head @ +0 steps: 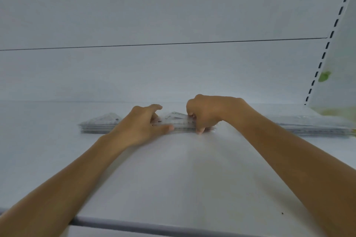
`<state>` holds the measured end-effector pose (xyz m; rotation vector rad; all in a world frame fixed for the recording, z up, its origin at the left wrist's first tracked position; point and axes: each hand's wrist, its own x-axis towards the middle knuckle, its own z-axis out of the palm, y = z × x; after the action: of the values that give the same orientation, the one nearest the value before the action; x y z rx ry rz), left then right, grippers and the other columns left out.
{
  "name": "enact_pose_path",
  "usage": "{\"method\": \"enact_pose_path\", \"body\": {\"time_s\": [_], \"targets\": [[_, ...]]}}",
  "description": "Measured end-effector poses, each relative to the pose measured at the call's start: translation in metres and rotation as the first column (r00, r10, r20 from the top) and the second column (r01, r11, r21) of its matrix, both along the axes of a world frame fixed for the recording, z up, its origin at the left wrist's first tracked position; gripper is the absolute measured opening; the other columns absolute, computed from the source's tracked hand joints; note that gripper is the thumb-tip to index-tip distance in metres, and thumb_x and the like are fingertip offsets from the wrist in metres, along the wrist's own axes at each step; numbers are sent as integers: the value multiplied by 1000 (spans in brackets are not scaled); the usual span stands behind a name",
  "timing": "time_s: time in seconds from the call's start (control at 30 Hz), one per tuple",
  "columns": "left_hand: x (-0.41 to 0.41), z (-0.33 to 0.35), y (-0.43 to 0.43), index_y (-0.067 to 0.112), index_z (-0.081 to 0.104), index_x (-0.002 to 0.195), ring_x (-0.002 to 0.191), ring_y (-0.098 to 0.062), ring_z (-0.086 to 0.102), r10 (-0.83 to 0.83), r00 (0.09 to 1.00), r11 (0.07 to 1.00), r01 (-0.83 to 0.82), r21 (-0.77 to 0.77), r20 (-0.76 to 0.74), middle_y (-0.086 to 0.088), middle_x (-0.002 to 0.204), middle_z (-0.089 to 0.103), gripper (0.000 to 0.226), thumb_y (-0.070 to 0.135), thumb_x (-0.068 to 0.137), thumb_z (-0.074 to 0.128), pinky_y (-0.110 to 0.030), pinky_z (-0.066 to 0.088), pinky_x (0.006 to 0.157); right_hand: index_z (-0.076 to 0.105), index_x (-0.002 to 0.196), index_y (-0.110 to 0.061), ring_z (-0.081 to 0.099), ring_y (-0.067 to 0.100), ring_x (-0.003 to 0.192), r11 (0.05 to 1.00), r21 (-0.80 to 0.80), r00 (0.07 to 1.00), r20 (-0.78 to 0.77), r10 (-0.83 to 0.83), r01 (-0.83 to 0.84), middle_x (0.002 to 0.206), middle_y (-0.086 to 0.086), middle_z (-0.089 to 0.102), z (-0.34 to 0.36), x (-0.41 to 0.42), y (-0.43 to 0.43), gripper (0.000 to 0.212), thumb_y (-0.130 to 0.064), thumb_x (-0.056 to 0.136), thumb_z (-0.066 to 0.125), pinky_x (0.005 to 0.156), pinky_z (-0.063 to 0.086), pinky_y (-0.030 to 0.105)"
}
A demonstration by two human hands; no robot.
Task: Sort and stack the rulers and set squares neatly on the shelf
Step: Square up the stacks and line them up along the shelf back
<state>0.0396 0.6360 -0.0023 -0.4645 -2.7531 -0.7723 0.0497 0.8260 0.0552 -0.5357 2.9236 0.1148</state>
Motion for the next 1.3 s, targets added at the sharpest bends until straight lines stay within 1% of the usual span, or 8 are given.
{"method": "enact_pose_path", "body": {"time_s": [0.17, 0.27, 0.43, 0.63, 0.87, 1.03, 1.13, 1.3], "targets": [[-3, 4, -3, 23, 54, 126, 76, 9, 50, -43, 999, 999, 43, -6, 14, 21, 82, 52, 69, 54, 67, 71, -10, 37, 66, 51, 120, -8, 54, 24, 93, 1000, -13, 1000, -3, -1, 1, 117, 8, 51, 1, 2, 0, 54, -32, 76, 73, 71, 42, 31], [-1, 6, -2, 25, 44, 134, 83, -2, 52, -41, 998, 997, 44, -62, 37, 17, 92, 53, 82, 68, 65, 60, -21, 38, 74, 54, 115, -10, 57, 24, 95, 999, -43, 1000, -13, -26, 25, 114, 6, 53, -2, 0, 0, 60, -44, 71, 75, 76, 47, 33], [5, 9, -1, 28, 34, 139, 82, -8, 52, -102, 995, 983, 101, -151, 0, 10, 104, 59, 65, 59, 84, 46, -27, 41, 78, 42, 131, -20, 54, 19, 103, 989, -133, 997, 35, -68, 72, 117, -4, 54, -6, -6, 1, 85, -58, 62, 74, 91, 47, 37], [5, 8, 1, 35, 11, 145, 115, -19, 51, -168, 984, 963, 176, -202, 54, 1, 138, 48, 71, 53, 86, 47, -31, 39, 88, 24, 143, -29, 56, 22, 108, 985, -170, 997, 72, -32, 44, 126, -3, 48, -5, -18, -11, 98, -54, 63, 75, 93, 47, 38], [5, 10, 0, 30, 31, 139, 96, -11, 52, -139, 988, 973, 124, -196, -67, 8, 124, 55, 54, 39, 89, 48, -30, 42, 84, 28, 141, -33, 47, -1, 66, 978, -204, 991, 133, -17, 44, 93, -13, 43, 3, -28, -17, 92, -47, 65, 78, 63, 52, 22], [7, 9, 4, 28, 27, 142, 111, -14, 52, -200, 980, 960, 192, -202, -19, 5, 131, 53, 63, 39, 87, 54, -28, 43, 86, 32, 137, -35, 56, 16, 94, 984, -176, 994, 97, 51, -33, 89, -16, 41, 3, -30, -20, 85, -44, 67, 78, 68, 47, 23], [7, 8, 4, 26, 28, 139, 92, -12, 58, -147, 989, 975, 148, -164, 21, 5, 111, 62, 72, 41, 78, 63, -28, 50, 75, 29, 140, -36, 49, 15, 102, 979, -195, 989, 118, 85, -61, 106, -13, 39, 1, -33, -20, 87, -43, 68, 77, 82, 46, 28], [2, 7, 5, 22, 28, 137, 77, 2, 52, -109, 992, 990, 114, -86, 57, 15, 89, 58, 75, 39, 76, 68, -11, 41, 64, 32, 139, -36, 49, 16, 105, 987, -144, 986, 138, 89, -69, 108, -11, 38, 1, -36, -23, 85, -39, 68, 78, 87, 48, 31]]}}
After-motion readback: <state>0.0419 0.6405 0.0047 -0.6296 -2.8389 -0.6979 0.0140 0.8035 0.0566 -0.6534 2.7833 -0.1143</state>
